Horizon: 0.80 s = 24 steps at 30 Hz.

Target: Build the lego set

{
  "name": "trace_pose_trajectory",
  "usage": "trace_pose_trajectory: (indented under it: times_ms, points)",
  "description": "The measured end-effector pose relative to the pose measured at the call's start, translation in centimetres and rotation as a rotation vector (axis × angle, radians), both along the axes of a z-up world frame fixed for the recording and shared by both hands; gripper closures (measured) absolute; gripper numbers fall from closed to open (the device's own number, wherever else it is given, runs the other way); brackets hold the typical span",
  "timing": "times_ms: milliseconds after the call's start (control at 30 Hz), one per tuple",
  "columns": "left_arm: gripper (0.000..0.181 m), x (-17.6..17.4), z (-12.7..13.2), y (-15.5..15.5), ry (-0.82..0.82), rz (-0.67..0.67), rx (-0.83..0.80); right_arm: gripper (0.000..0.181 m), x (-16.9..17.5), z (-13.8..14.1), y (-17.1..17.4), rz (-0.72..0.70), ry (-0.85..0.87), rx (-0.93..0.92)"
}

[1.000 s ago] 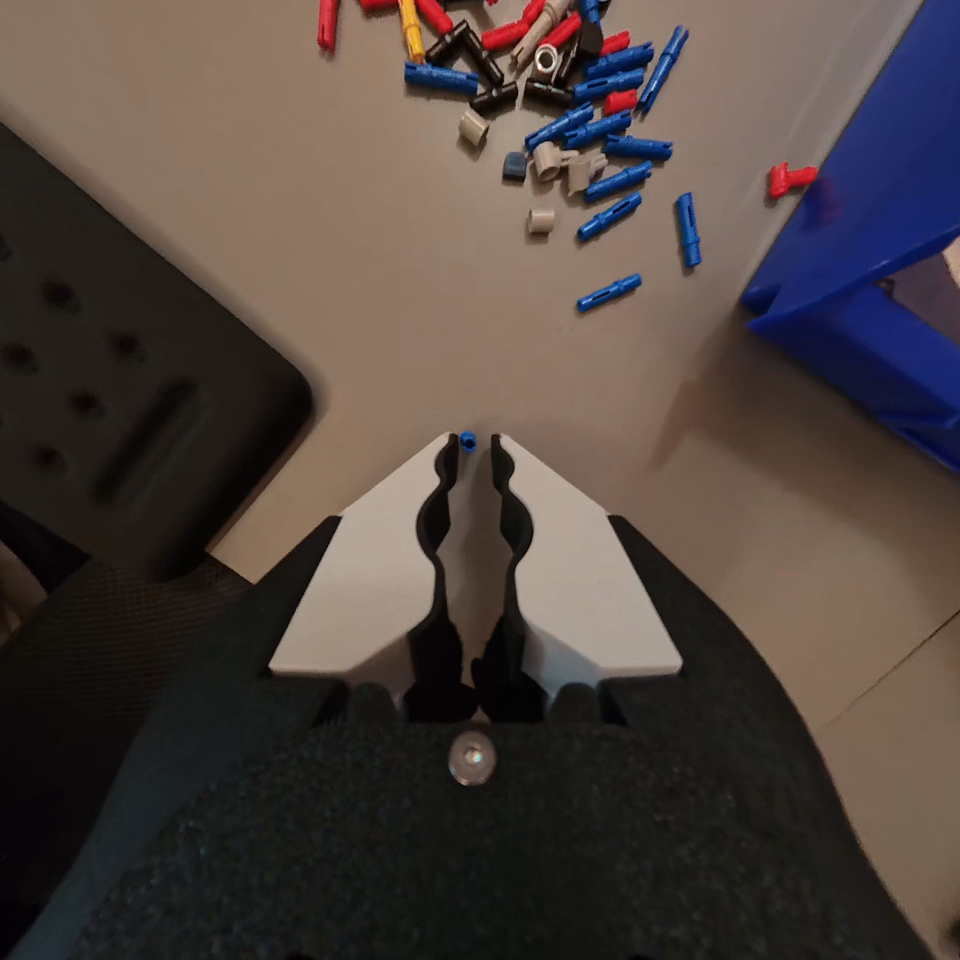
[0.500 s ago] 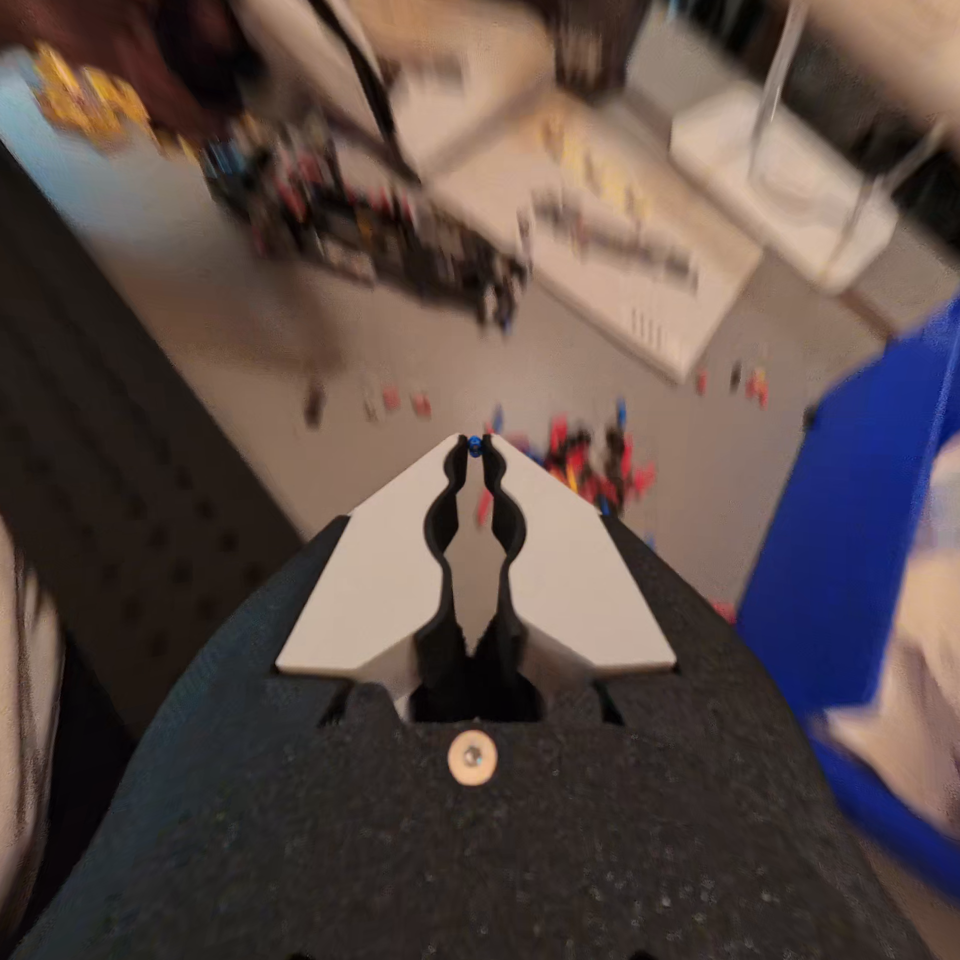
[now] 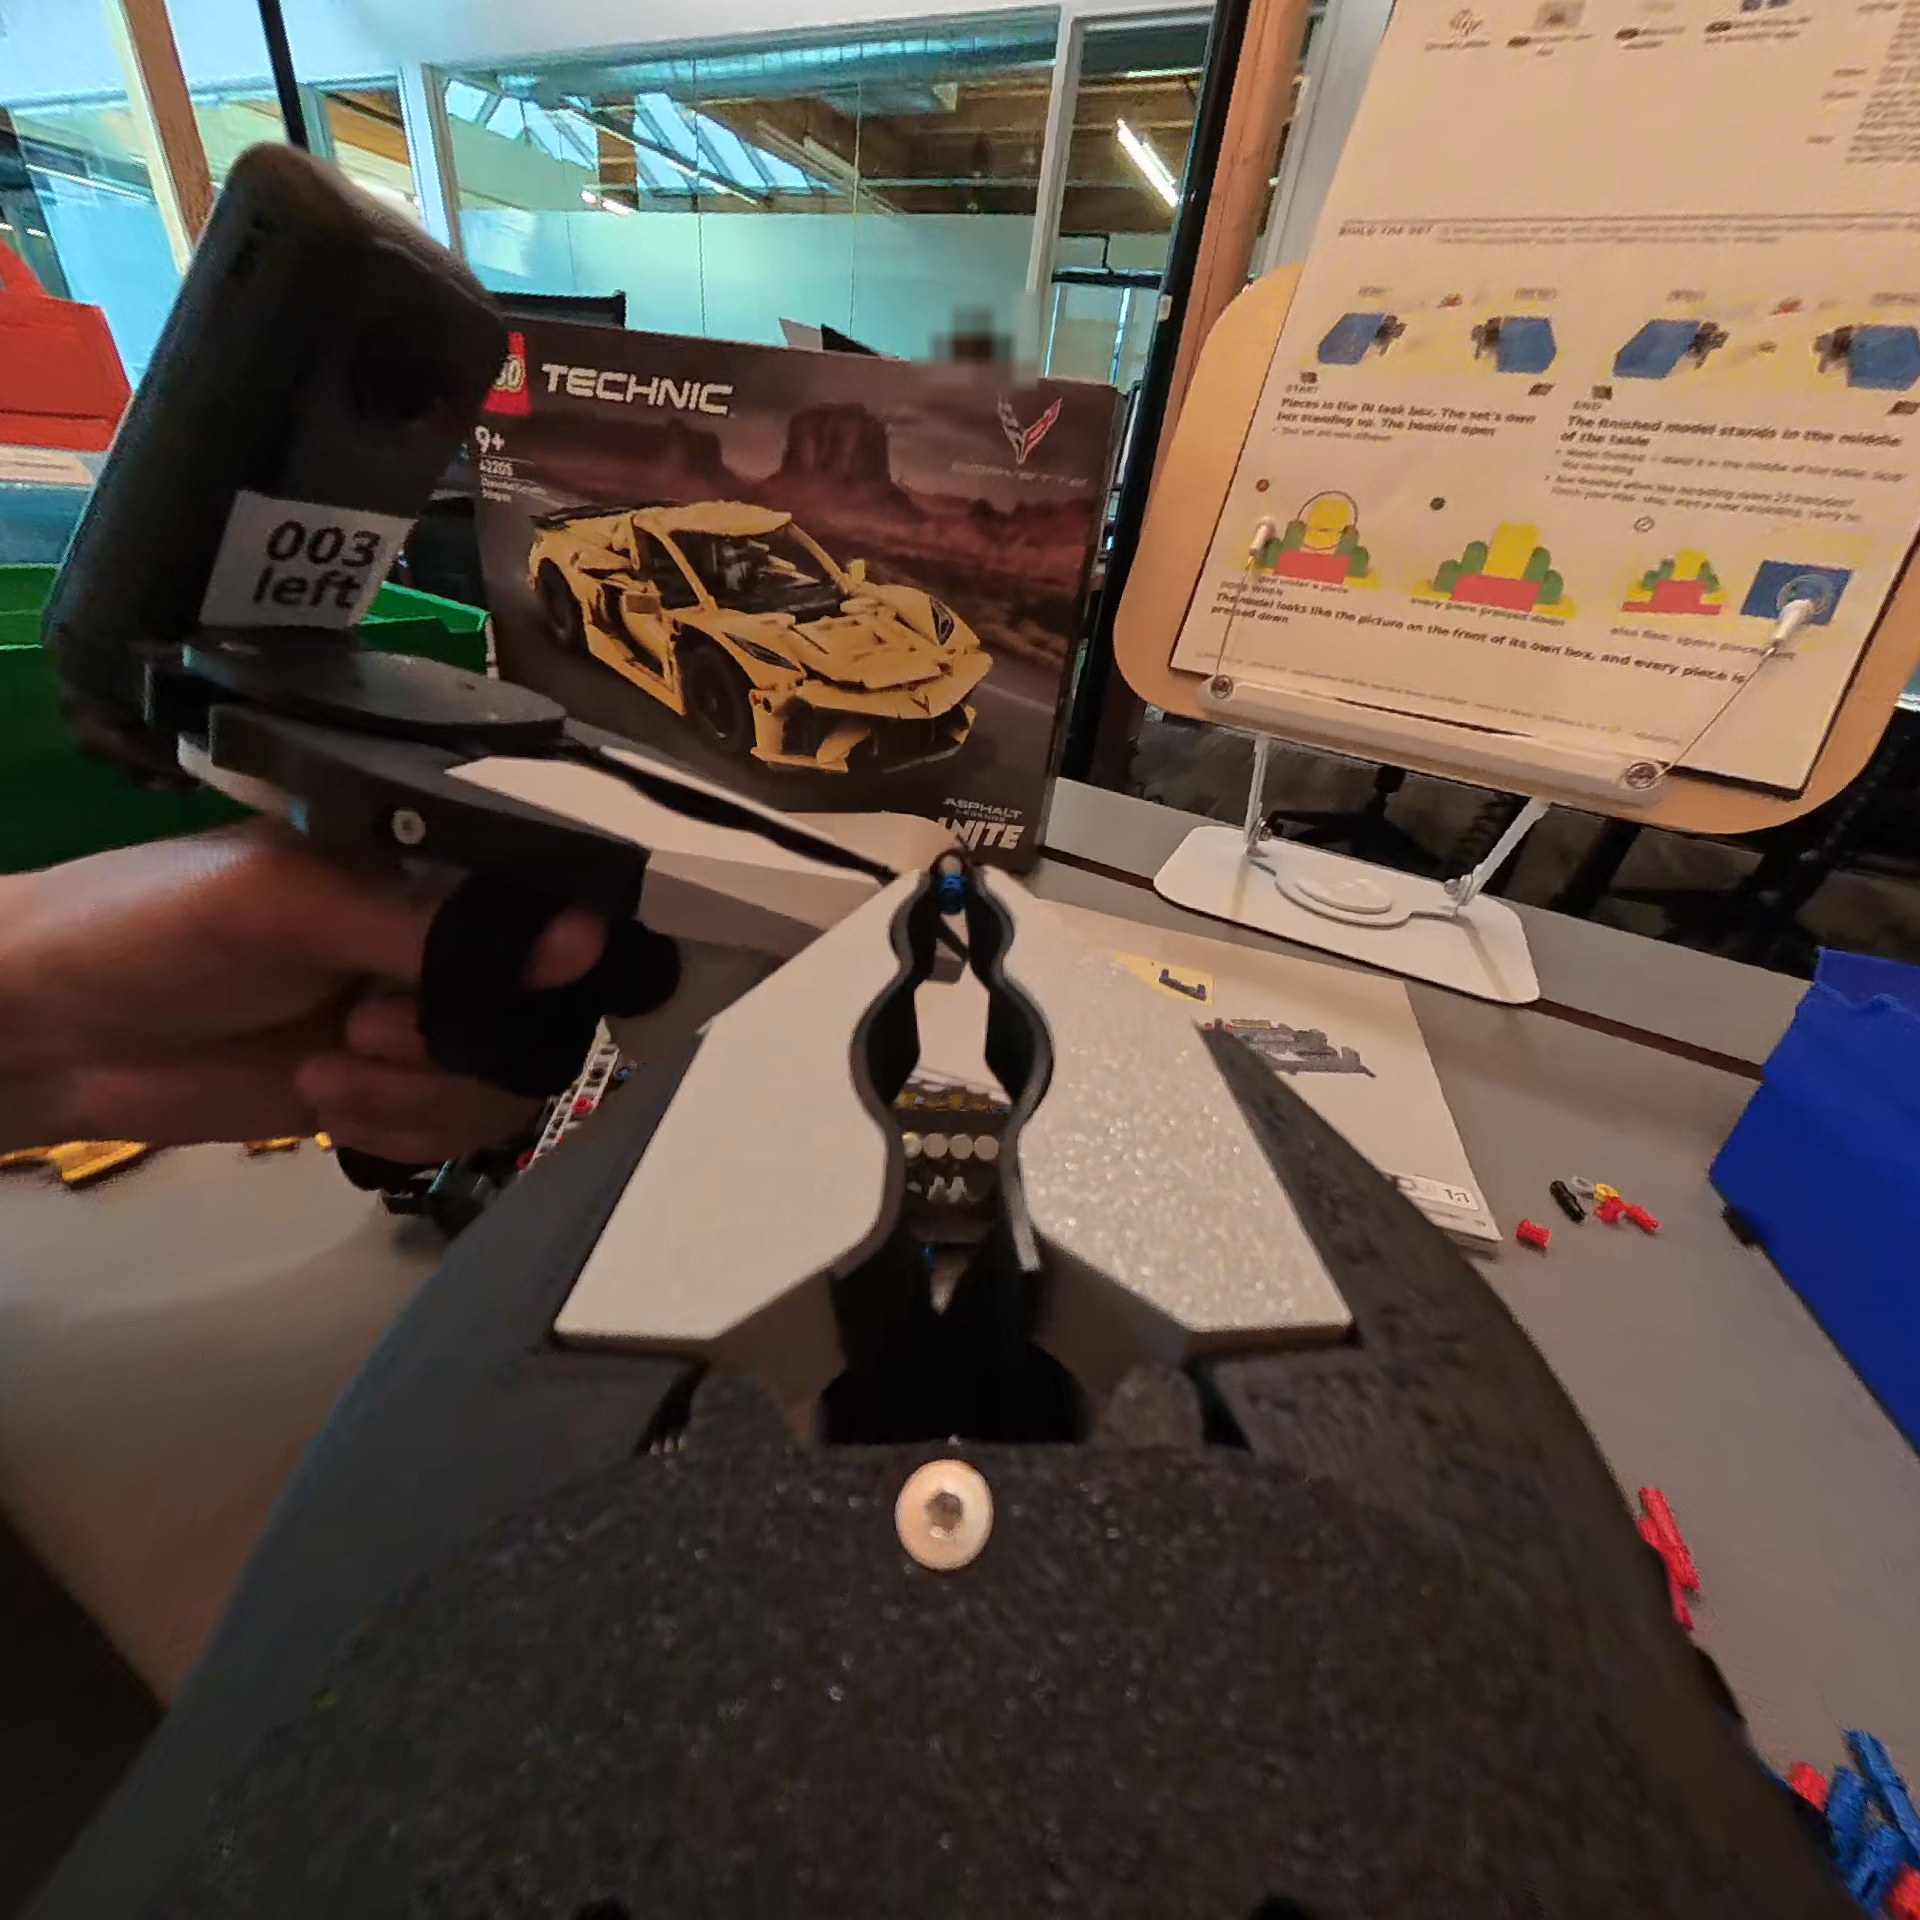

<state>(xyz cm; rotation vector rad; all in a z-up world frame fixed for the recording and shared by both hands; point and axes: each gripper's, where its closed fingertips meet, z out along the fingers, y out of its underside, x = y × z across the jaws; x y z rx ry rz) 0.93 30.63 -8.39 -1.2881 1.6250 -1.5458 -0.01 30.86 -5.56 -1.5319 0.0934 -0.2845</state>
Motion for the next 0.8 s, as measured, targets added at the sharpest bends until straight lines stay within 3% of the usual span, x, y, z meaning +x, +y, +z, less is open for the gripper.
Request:
trace_pose_trajectory:
  times_ms: [567,800]
  points:
    - [0.174,0.3,0.4,-1.1,-0.046,0.046,-0.018,0.178,0.5,-0.2,0.1,-0.005,0.025,0.037]
    - [0.174,0.4,0.2,-0.1,-0.147,0.165,0.365,0.178,0.4,-0.4,0.1,0.022,0.063,0.031]
